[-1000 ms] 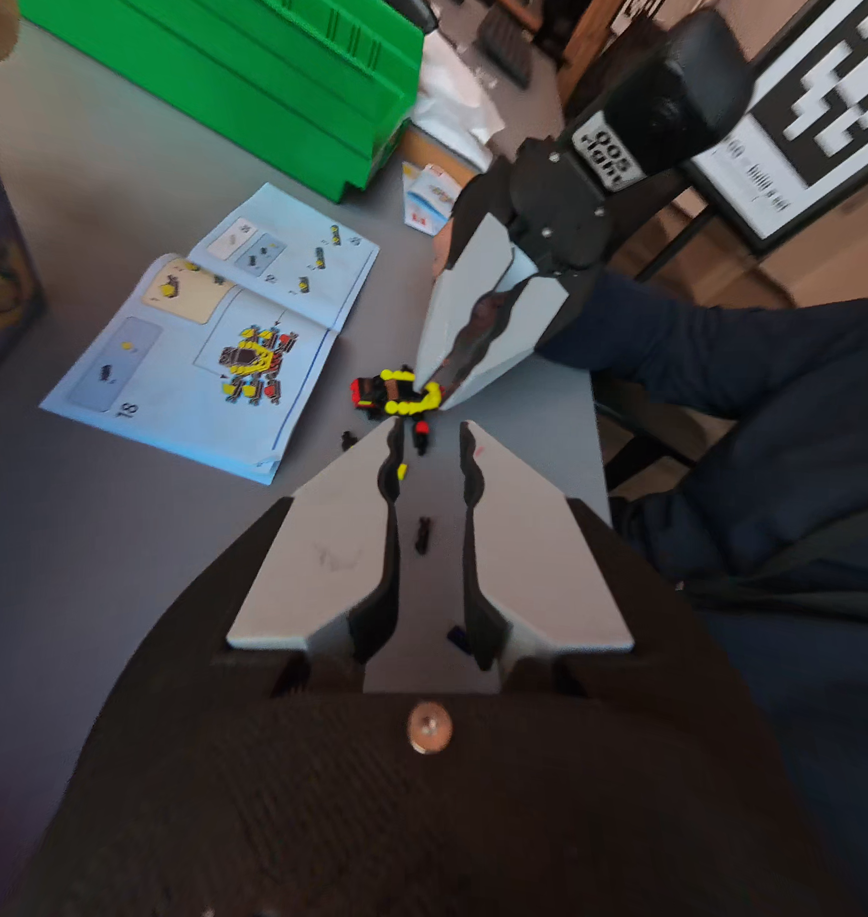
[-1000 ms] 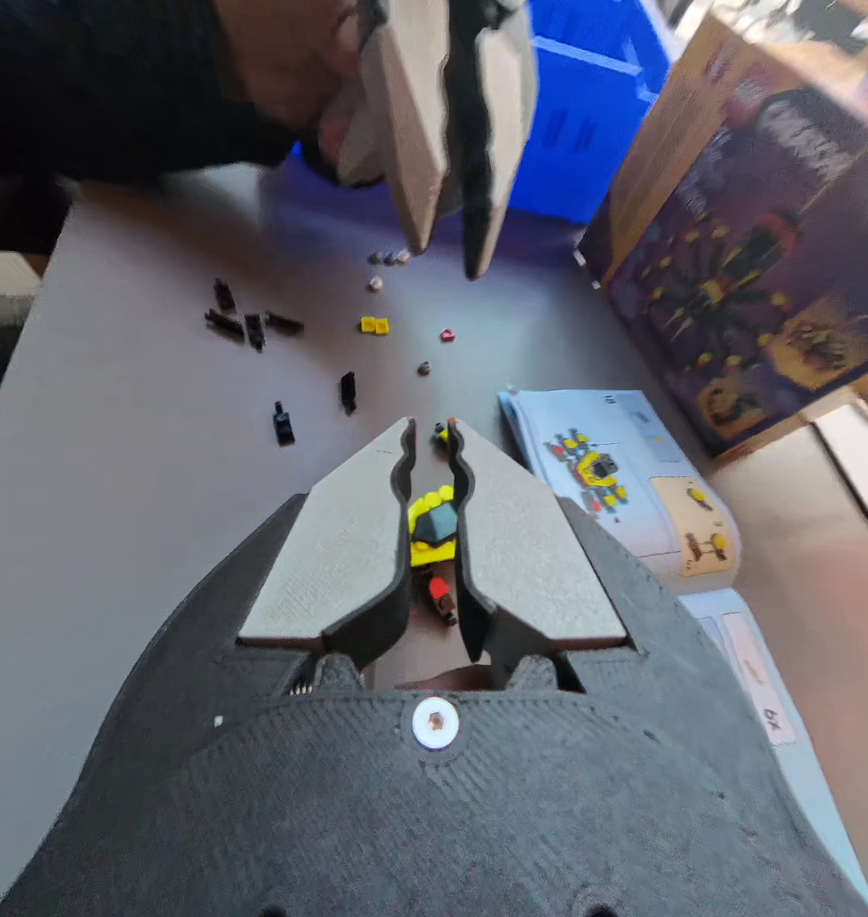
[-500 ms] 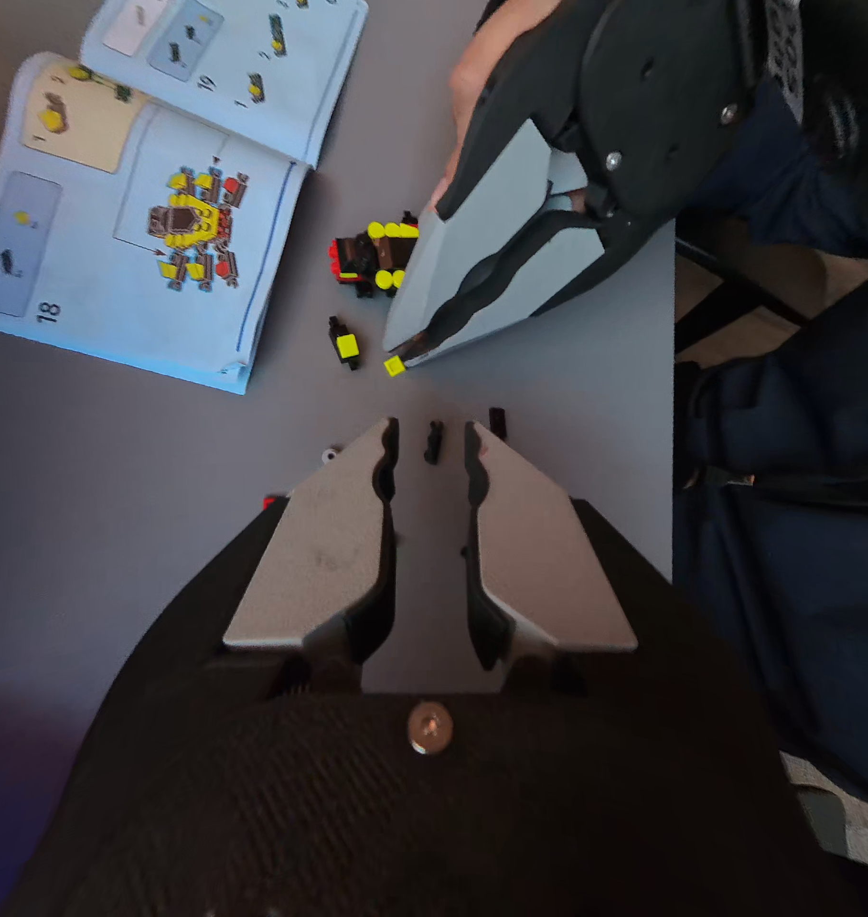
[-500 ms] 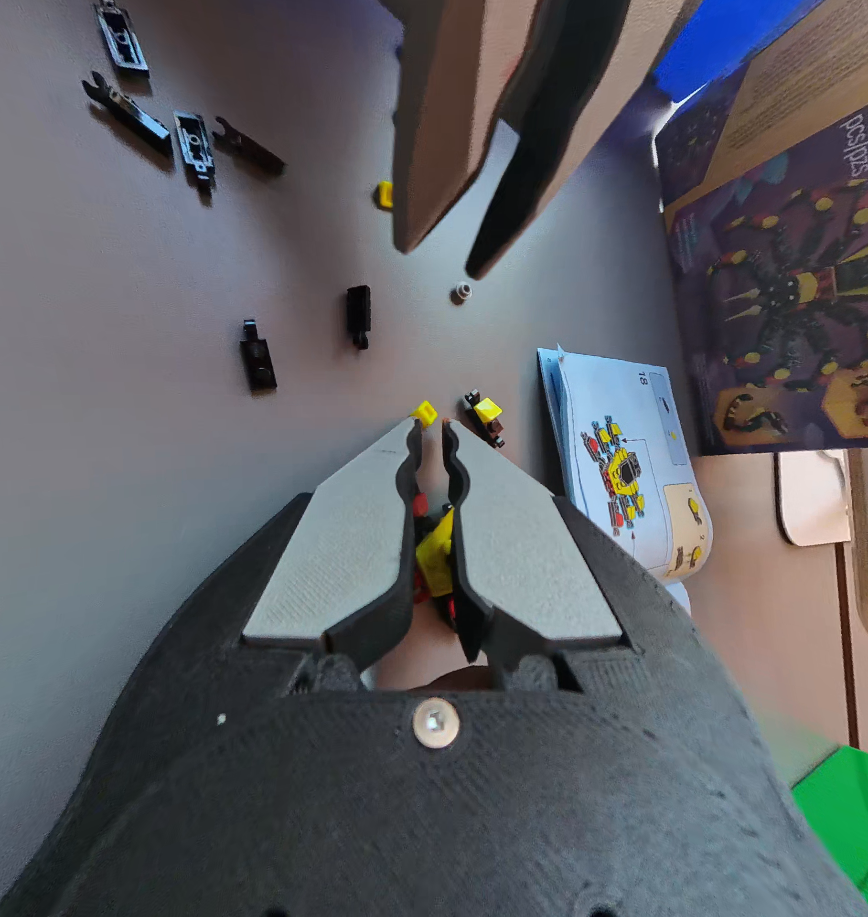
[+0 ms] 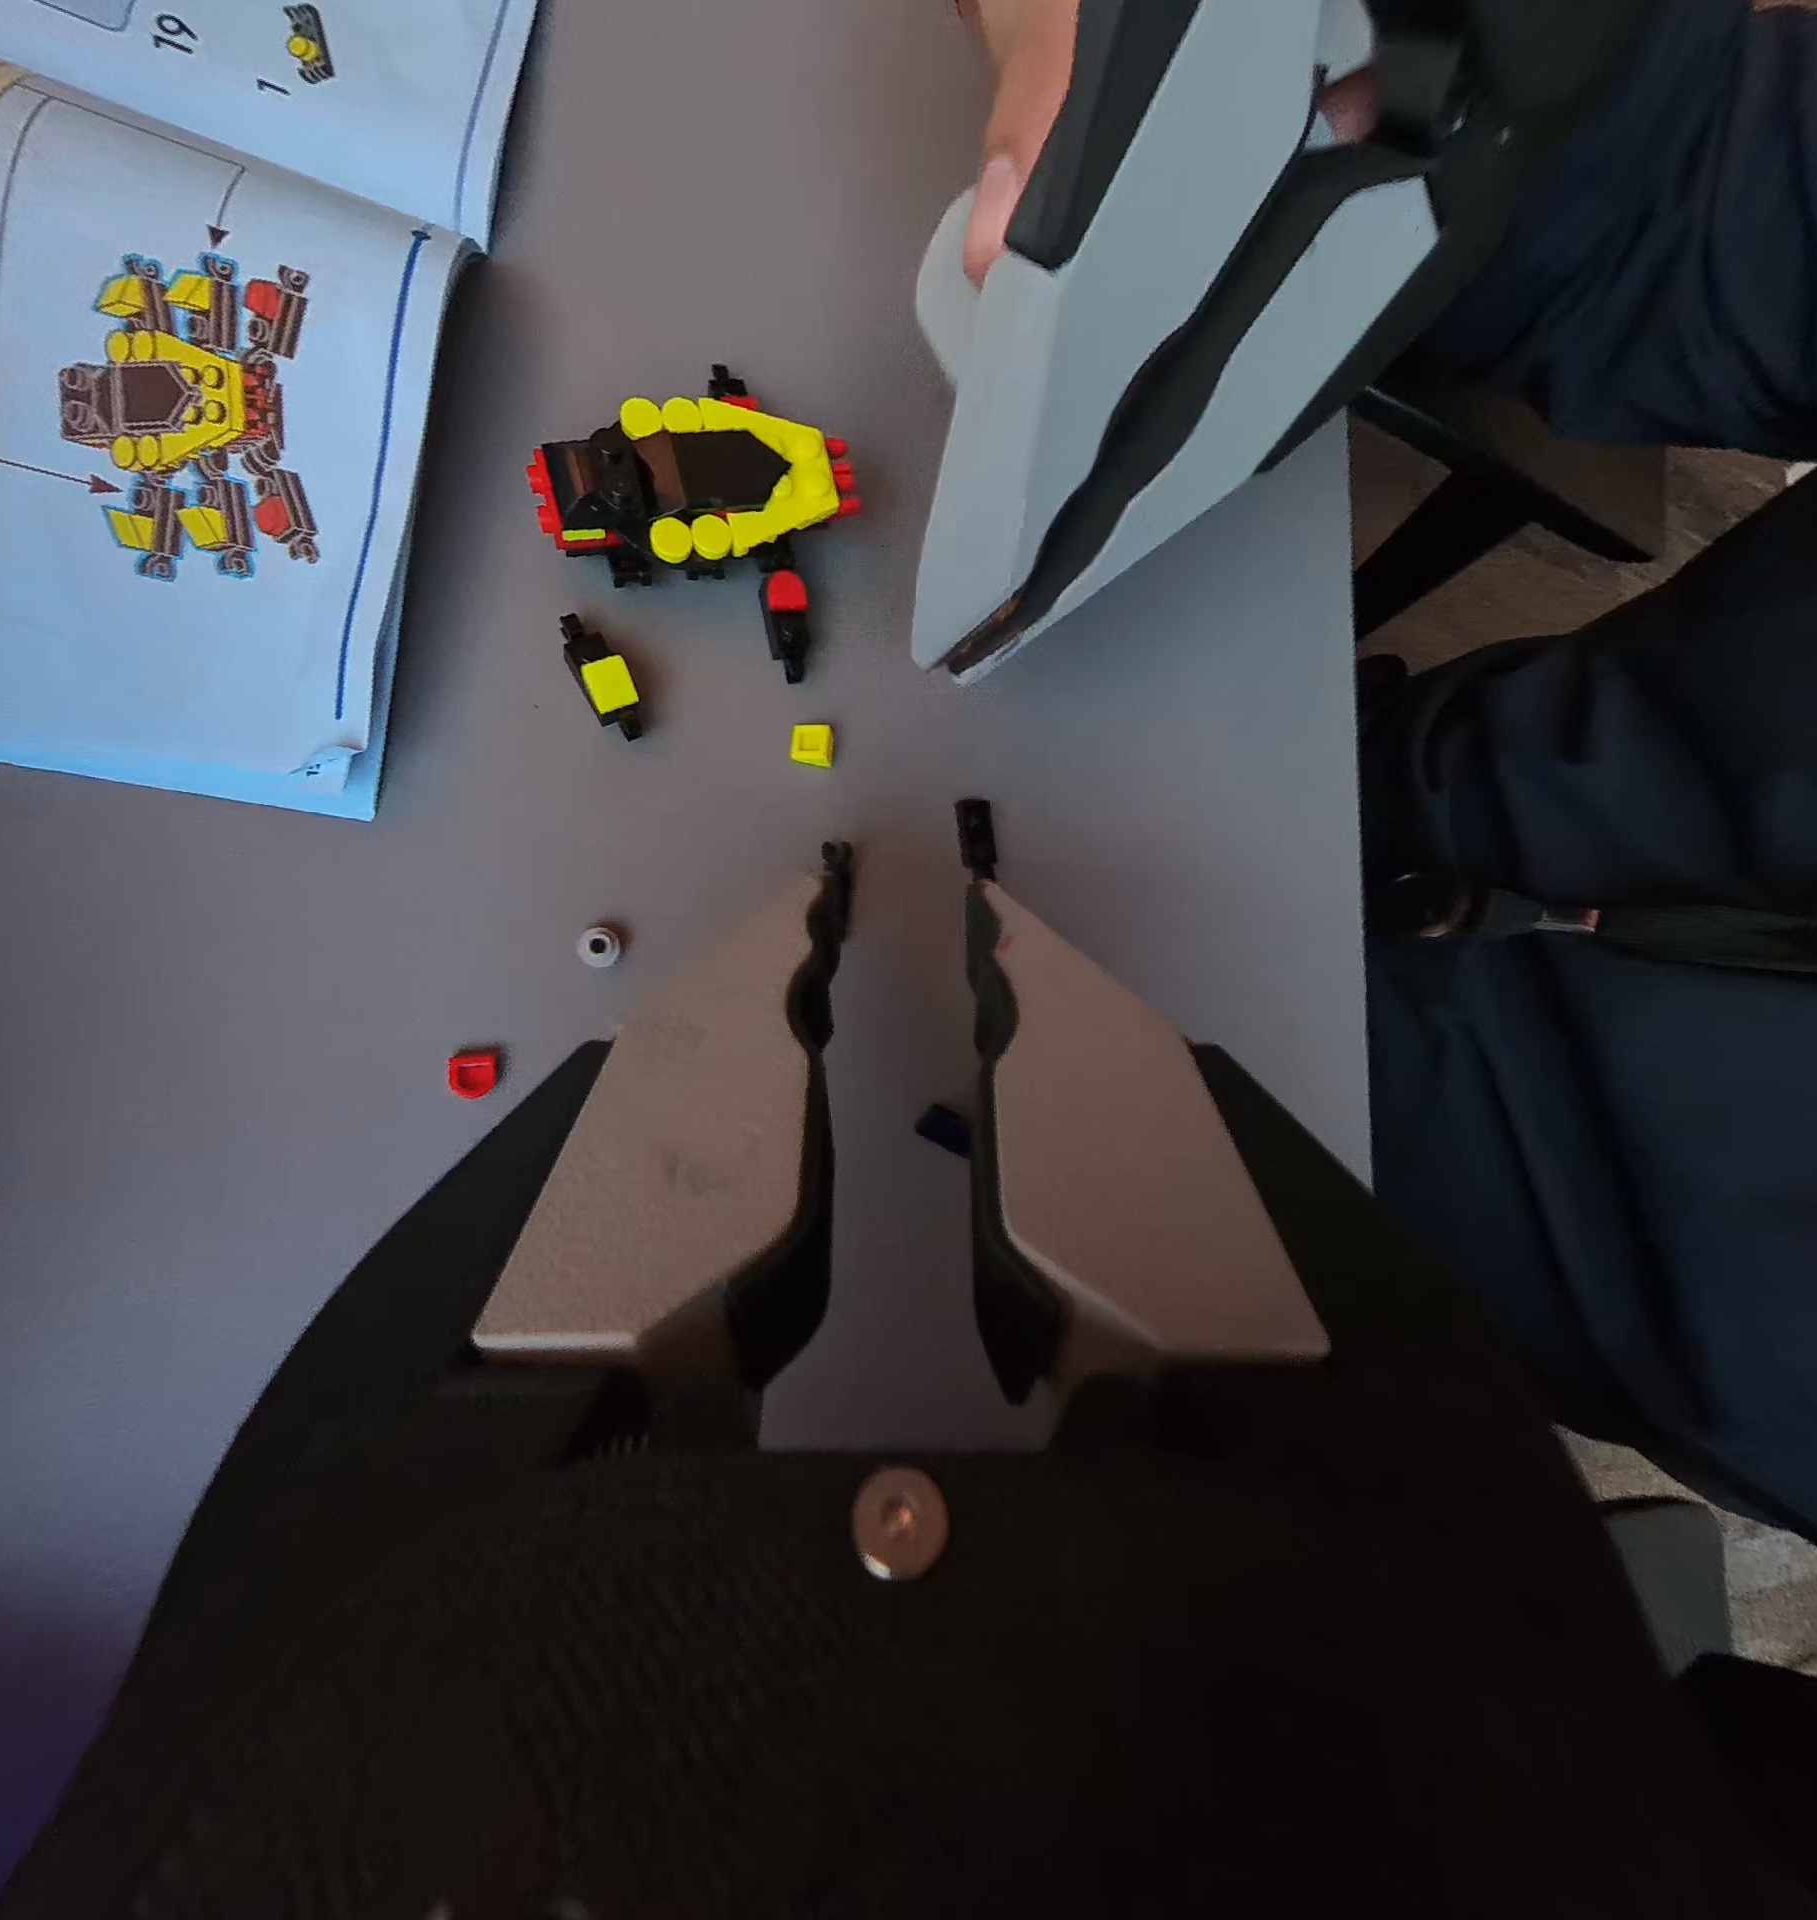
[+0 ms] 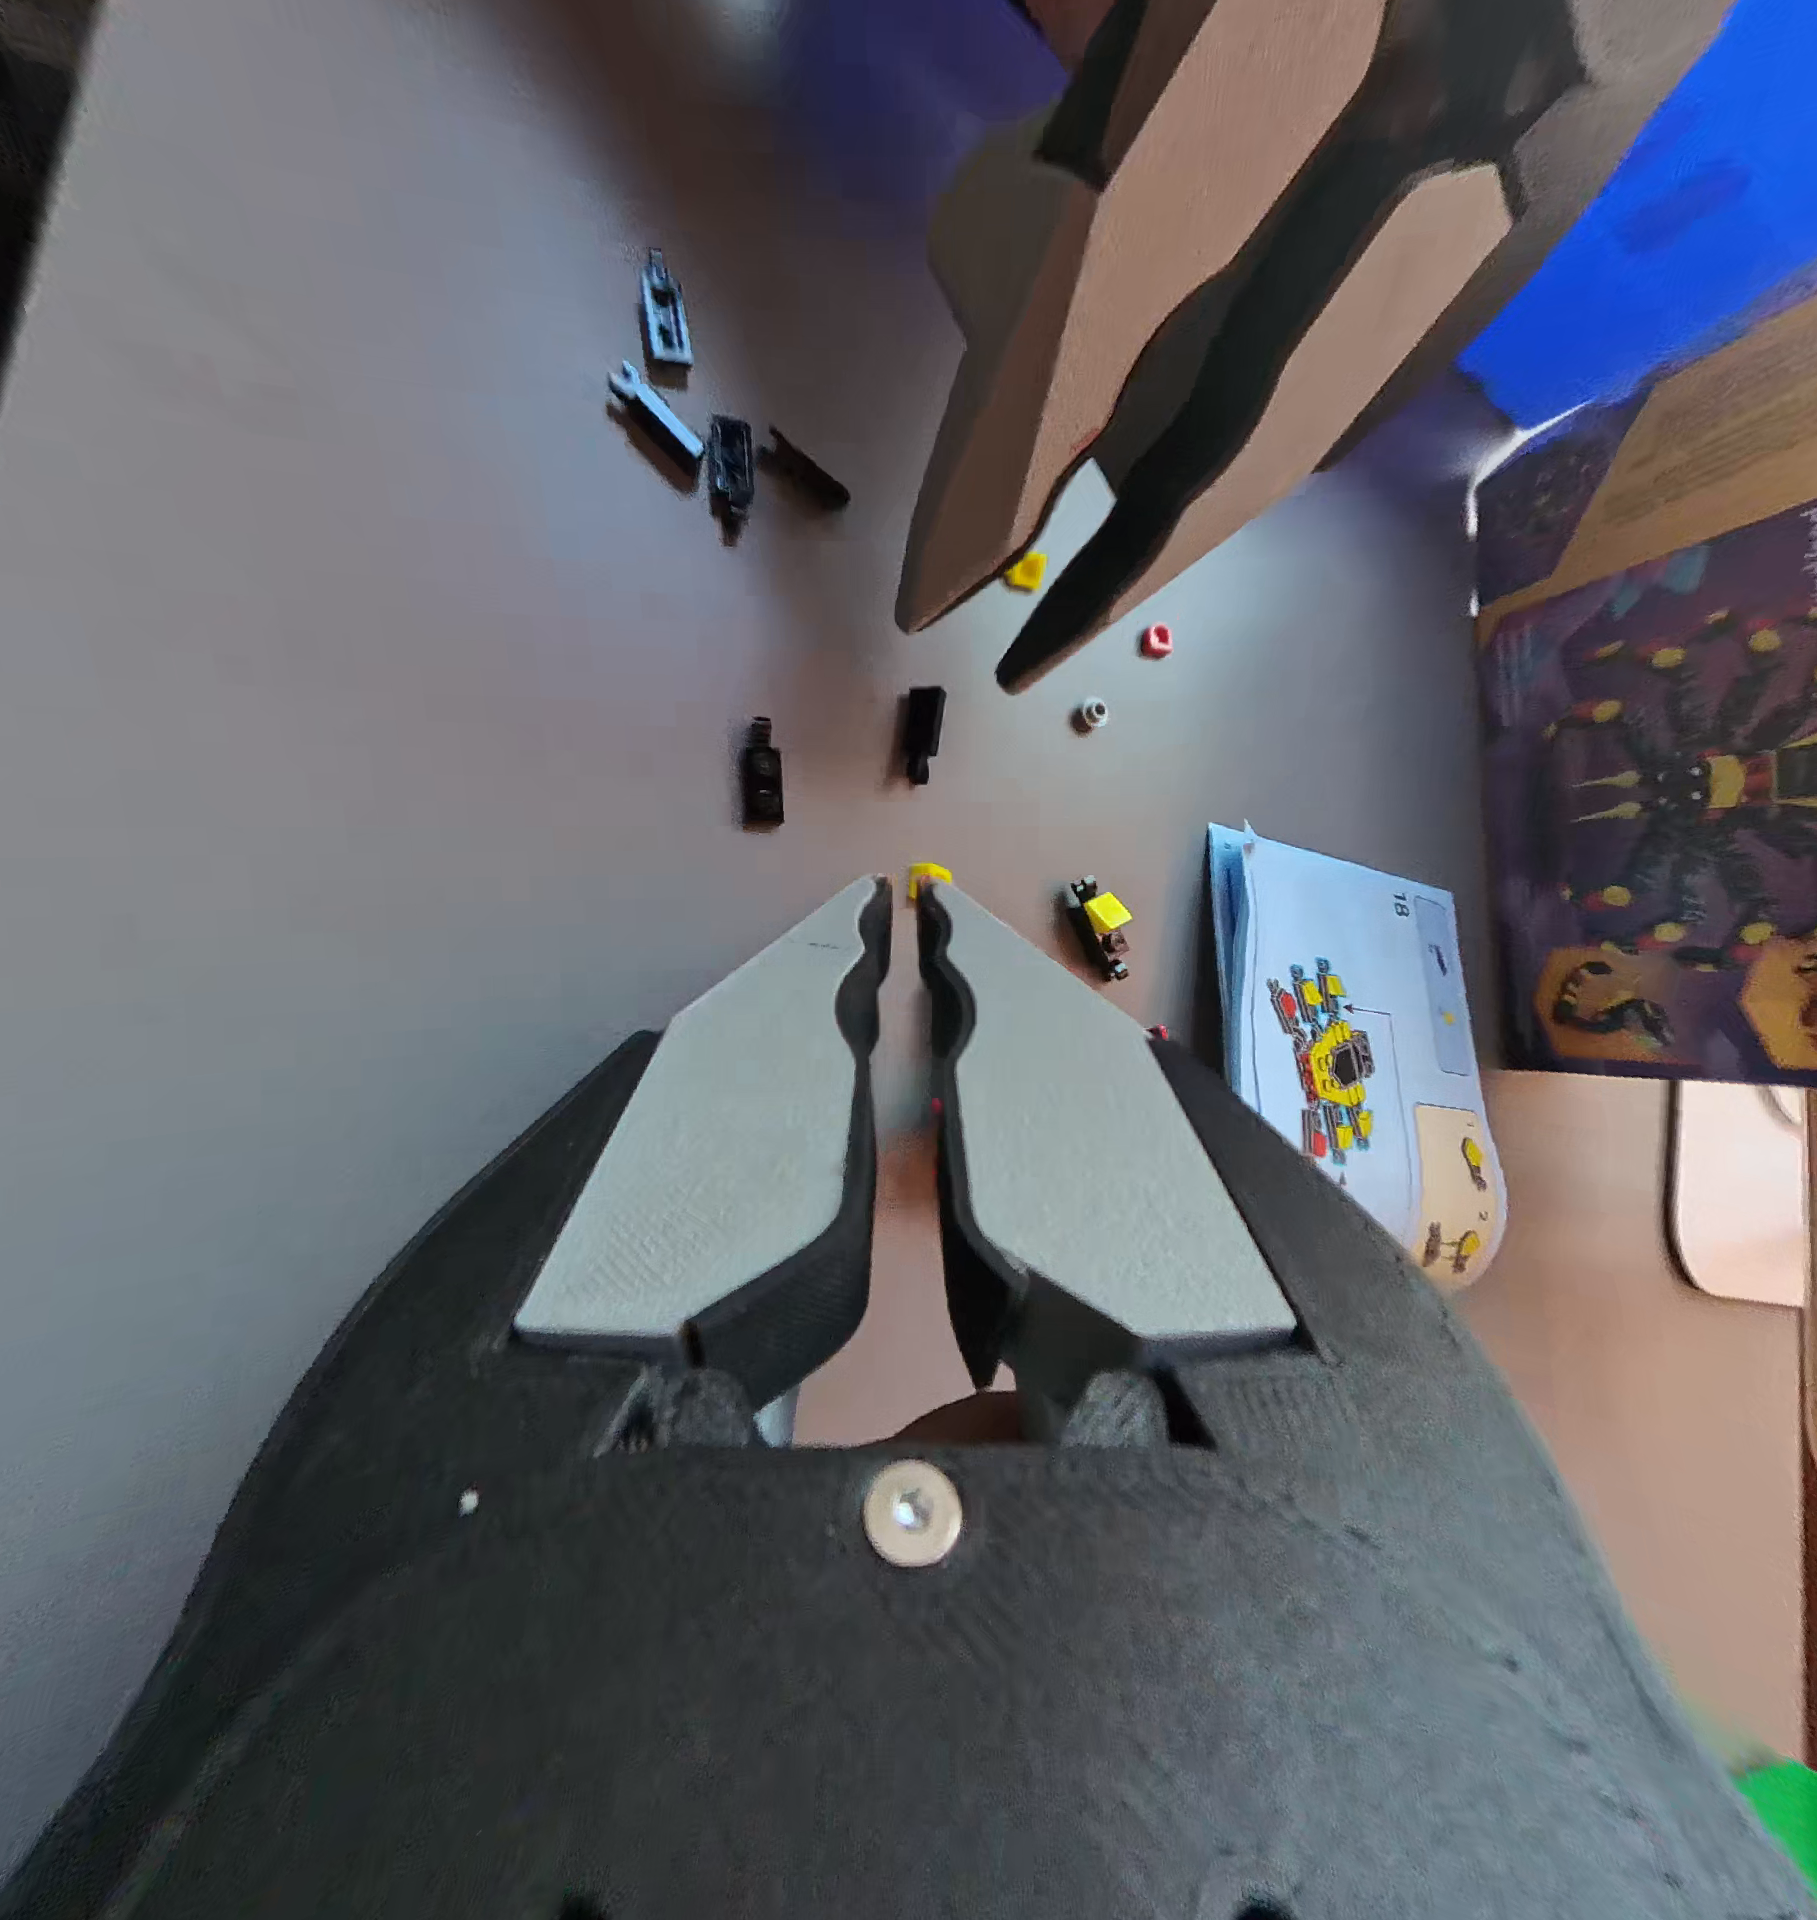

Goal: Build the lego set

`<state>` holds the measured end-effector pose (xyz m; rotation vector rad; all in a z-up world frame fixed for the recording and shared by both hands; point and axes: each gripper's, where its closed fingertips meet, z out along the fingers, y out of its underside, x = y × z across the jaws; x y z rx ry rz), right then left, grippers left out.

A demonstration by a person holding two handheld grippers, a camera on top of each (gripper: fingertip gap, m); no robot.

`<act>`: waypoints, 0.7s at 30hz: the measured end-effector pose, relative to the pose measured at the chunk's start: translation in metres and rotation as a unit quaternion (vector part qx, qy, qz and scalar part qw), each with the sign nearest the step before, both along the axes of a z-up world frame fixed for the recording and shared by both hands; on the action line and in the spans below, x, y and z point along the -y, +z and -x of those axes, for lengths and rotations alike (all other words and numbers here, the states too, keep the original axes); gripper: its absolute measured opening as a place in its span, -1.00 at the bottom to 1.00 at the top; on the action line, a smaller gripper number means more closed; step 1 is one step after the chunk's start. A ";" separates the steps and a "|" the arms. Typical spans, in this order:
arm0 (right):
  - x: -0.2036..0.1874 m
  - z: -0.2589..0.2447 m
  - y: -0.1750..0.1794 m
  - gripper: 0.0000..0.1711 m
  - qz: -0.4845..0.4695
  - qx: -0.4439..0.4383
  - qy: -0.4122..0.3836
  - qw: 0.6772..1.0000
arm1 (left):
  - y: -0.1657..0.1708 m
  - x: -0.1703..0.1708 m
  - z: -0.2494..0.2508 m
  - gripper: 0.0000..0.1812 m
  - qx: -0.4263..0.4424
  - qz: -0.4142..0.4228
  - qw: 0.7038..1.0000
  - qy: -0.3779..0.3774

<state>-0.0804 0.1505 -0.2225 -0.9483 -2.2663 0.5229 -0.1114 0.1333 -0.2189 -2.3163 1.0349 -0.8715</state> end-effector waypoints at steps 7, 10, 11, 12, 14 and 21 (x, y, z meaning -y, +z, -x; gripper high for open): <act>-0.010 0.015 -0.027 -0.97 -0.037 0.043 -0.054 0.997 | -0.008 0.026 0.001 -0.77 -0.057 -0.006 0.996 -0.062; -0.004 0.009 -0.028 -0.98 -0.041 0.064 -0.047 0.996 | 0.002 0.029 0.000 -0.77 -0.020 0.003 0.998 -0.061; -0.002 0.004 -0.029 -0.98 -0.036 0.075 -0.047 0.995 | 0.000 0.028 0.001 -0.76 -0.023 0.009 0.998 -0.056; 0.003 -0.002 -0.028 -0.97 -0.029 0.083 -0.042 0.995 | -0.004 0.026 0.001 -0.75 -0.031 0.011 0.998 -0.052; 0.010 -0.013 -0.026 -0.95 -0.018 0.087 -0.037 0.995 | -0.010 0.029 -0.005 -0.73 -0.042 0.018 0.997 -0.061; 0.003 -0.032 -0.014 -0.90 0.019 0.060 -0.088 0.994 | -0.027 0.028 -0.023 -0.76 -0.095 -0.017 0.992 -0.087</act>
